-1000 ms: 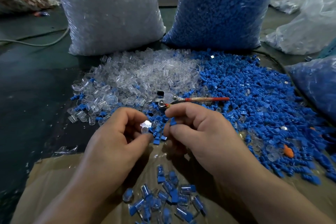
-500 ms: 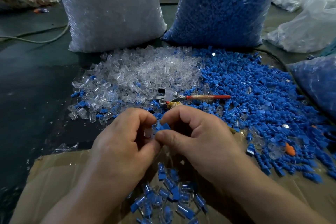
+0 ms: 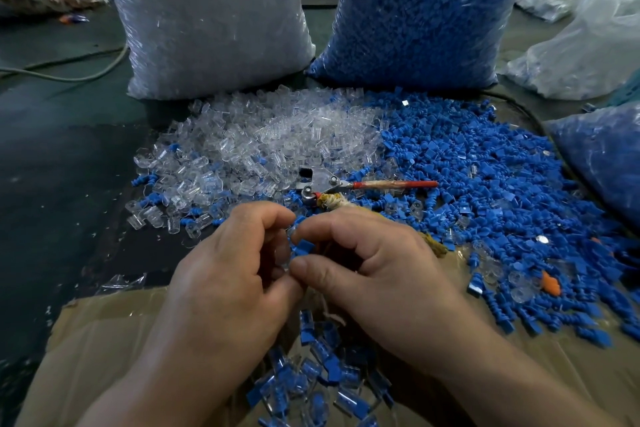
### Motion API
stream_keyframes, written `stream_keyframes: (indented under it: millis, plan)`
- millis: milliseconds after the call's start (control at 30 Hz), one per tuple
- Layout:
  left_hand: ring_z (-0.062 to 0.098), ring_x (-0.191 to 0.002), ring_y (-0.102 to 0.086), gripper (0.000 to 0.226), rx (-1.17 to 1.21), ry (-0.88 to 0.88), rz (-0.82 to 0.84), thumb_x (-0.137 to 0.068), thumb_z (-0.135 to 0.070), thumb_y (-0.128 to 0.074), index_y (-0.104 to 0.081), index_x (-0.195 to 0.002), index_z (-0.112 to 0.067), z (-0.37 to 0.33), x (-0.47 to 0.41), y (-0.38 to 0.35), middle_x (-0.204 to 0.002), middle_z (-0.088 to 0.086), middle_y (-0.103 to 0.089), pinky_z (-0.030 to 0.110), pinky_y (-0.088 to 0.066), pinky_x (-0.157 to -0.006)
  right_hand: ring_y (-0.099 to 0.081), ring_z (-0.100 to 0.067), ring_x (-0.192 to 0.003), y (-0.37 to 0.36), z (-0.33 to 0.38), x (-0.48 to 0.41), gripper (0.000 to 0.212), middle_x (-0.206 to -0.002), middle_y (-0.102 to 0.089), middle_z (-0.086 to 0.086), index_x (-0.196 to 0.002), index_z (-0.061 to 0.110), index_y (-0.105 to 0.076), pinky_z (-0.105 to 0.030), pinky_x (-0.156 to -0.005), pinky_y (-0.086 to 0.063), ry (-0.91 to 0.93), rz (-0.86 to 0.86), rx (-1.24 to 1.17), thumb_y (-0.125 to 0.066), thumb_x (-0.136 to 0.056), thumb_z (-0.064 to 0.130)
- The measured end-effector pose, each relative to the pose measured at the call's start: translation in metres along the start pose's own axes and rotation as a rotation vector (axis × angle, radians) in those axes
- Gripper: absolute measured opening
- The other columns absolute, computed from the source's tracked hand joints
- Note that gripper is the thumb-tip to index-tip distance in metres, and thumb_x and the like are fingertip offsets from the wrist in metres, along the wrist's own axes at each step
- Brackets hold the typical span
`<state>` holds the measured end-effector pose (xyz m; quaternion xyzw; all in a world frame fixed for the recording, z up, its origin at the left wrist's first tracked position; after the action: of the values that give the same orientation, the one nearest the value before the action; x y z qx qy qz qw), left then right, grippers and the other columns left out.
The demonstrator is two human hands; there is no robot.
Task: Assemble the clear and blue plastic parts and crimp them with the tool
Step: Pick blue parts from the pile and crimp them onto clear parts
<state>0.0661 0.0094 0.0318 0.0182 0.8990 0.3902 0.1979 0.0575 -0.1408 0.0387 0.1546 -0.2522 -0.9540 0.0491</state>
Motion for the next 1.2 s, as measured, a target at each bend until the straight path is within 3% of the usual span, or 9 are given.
stream_keyframes:
  millis: [100, 233, 367, 567, 633, 800, 900, 1067, 1200]
  plan:
    - [-0.021, -0.093, -0.054, 0.057, 0.024, -0.005, 0.011, -0.063, -0.033, -0.075, -0.049, -0.110, -0.050, -0.001, 0.001, -0.001, -0.116, -0.034, -0.053, -0.007, -0.038, -0.070, -0.064, -0.006, -0.087, 0.000, 0.003, 0.001, 0.020, -0.089, -0.068, 0.012, -0.104, 0.025, -0.075, -0.024, -0.076, -0.050, 0.048, -0.033, 0.061, -0.070, -0.086, 0.034]
    - [-0.021, -0.092, -0.055, 0.057, 0.033, 0.003, 0.013, -0.062, -0.033, -0.075, -0.050, -0.111, -0.049, -0.001, 0.001, -0.002, -0.116, -0.036, -0.051, -0.009, -0.033, -0.076, -0.063, -0.005, -0.087, 0.000, 0.008, 0.002, 0.021, -0.091, -0.069, 0.010, -0.107, 0.023, -0.073, -0.029, -0.075, -0.050, 0.104, -0.052, 0.176, -0.061, -0.094, 0.034]
    - [-0.017, -0.090, -0.058, 0.058, 0.054, 0.004, 0.027, -0.063, -0.034, -0.075, -0.045, -0.103, -0.063, -0.001, 0.001, -0.003, -0.112, -0.038, -0.053, -0.007, -0.036, -0.075, -0.065, -0.010, -0.087, -0.003, 0.015, 0.004, 0.027, -0.094, -0.070, 0.008, -0.108, 0.023, -0.071, -0.035, -0.074, -0.053, 0.167, -0.021, 0.270, -0.049, -0.098, 0.035]
    - [-0.013, -0.088, -0.061, 0.049, 0.064, -0.007, -0.002, -0.067, -0.033, -0.083, -0.057, -0.105, -0.047, -0.002, 0.000, -0.007, -0.107, -0.028, -0.061, -0.003, -0.040, -0.076, -0.061, -0.002, -0.078, 0.002, 0.002, 0.002, 0.009, -0.081, -0.066, 0.016, -0.093, 0.028, -0.068, -0.016, -0.065, -0.045, 0.002, -0.035, 0.124, -0.062, -0.088, 0.033]
    - [-0.009, -0.085, -0.065, 0.044, 0.150, 0.007, 0.014, -0.067, -0.040, -0.078, -0.060, -0.105, -0.048, 0.000, 0.000, -0.007, -0.103, -0.026, -0.065, 0.002, -0.046, -0.072, -0.061, -0.003, -0.075, 0.006, 0.000, 0.001, 0.003, -0.079, -0.065, 0.016, -0.091, 0.028, -0.068, -0.013, -0.062, -0.044, -0.019, -0.042, 0.086, -0.066, -0.089, 0.030]
    - [0.008, -0.082, -0.073, 0.032, 0.456, 0.169, 0.132, -0.072, -0.056, -0.073, -0.068, -0.103, -0.051, 0.014, -0.001, -0.014, -0.092, -0.012, -0.076, 0.037, -0.060, -0.073, -0.060, 0.004, -0.081, 0.010, 0.002, 0.001, 0.006, -0.087, -0.065, 0.017, -0.093, 0.029, -0.068, -0.009, -0.069, -0.044, 0.042, -0.066, 0.128, -0.062, -0.092, 0.029]
    - [0.019, -0.076, -0.073, 0.035, 0.574, 0.266, 0.151, -0.067, -0.061, -0.079, -0.073, -0.097, -0.044, 0.019, -0.002, -0.019, -0.084, 0.000, -0.076, 0.049, -0.061, -0.075, -0.058, 0.001, -0.092, 0.002, 0.007, 0.000, 0.014, -0.096, -0.064, 0.017, -0.102, 0.027, -0.066, -0.022, -0.079, -0.048, 0.143, -0.021, 0.216, -0.053, -0.097, 0.029]
    - [0.021, -0.065, -0.065, 0.039, 0.751, 0.365, 0.190, -0.053, -0.038, -0.097, -0.075, -0.085, -0.032, 0.022, -0.003, -0.024, -0.072, 0.007, -0.072, 0.034, -0.055, -0.061, -0.061, -0.012, -0.093, -0.001, 0.011, 0.003, 0.015, -0.099, -0.063, 0.006, -0.101, 0.016, -0.068, -0.035, -0.076, -0.053, 0.249, -0.027, 0.197, -0.054, -0.097, 0.022]
    - [0.025, -0.058, -0.058, 0.037, 0.705, 0.360, 0.143, -0.048, -0.048, -0.077, -0.071, -0.080, -0.031, 0.022, -0.002, -0.022, -0.065, 0.005, -0.066, 0.045, -0.050, -0.059, -0.063, -0.013, -0.095, 0.001, 0.014, 0.003, 0.017, -0.104, -0.064, 0.004, -0.100, 0.011, -0.071, -0.034, -0.078, -0.054, 0.255, -0.036, 0.192, -0.057, -0.094, 0.019]
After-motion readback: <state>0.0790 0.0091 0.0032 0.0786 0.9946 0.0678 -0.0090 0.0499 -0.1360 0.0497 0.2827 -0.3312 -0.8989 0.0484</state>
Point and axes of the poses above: each hand's wrist, its own x-axis away from the middle knuckle, its own y-axis out of the back of the hand, z = x × y, the point moved 6 cm from there along -x, towards the middle knuckle
